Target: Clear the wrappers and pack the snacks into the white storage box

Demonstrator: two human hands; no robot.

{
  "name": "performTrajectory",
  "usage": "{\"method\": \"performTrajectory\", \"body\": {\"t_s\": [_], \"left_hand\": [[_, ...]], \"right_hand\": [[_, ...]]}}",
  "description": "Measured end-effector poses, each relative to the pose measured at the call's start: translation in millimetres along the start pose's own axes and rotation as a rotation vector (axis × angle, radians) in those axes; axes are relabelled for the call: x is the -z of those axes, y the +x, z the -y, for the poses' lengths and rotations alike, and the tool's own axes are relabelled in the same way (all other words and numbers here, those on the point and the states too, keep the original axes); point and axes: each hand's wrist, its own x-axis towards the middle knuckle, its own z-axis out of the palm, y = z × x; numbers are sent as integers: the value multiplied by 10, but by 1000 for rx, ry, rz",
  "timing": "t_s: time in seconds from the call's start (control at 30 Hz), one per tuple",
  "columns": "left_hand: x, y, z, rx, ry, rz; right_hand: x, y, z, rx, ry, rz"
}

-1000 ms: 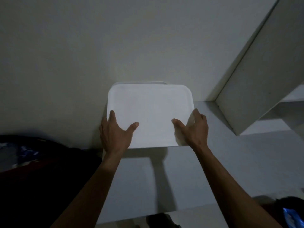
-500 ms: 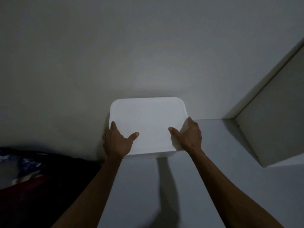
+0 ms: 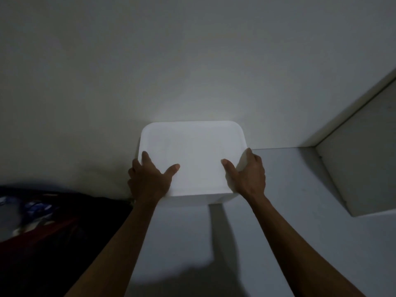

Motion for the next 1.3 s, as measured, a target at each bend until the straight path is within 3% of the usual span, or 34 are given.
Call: {"method": "performTrajectory", "body": {"t_s": [0.3, 0.57, 0.7, 1.0, 1.2, 1.3], "left_hand": [[-89, -137, 65, -110, 143, -126], [9, -269, 88, -130, 122, -40], [106, -666, 98, -224, 37, -104], [225, -1565, 172, -307, -122, -39], [84, -2360, 371, -312, -264, 96], [-112, -2952, 764, -264, -365, 124]], "right_hand": [[-19, -67, -78, 51, 12, -16], [191, -220, -51, 68, -18, 80], [280, -561, -108, 82, -32, 41], [450, -1452, -292, 186, 44, 21], [650, -2104, -789, 211, 97, 113], [726, -2583, -1422, 253, 110, 167]]}}
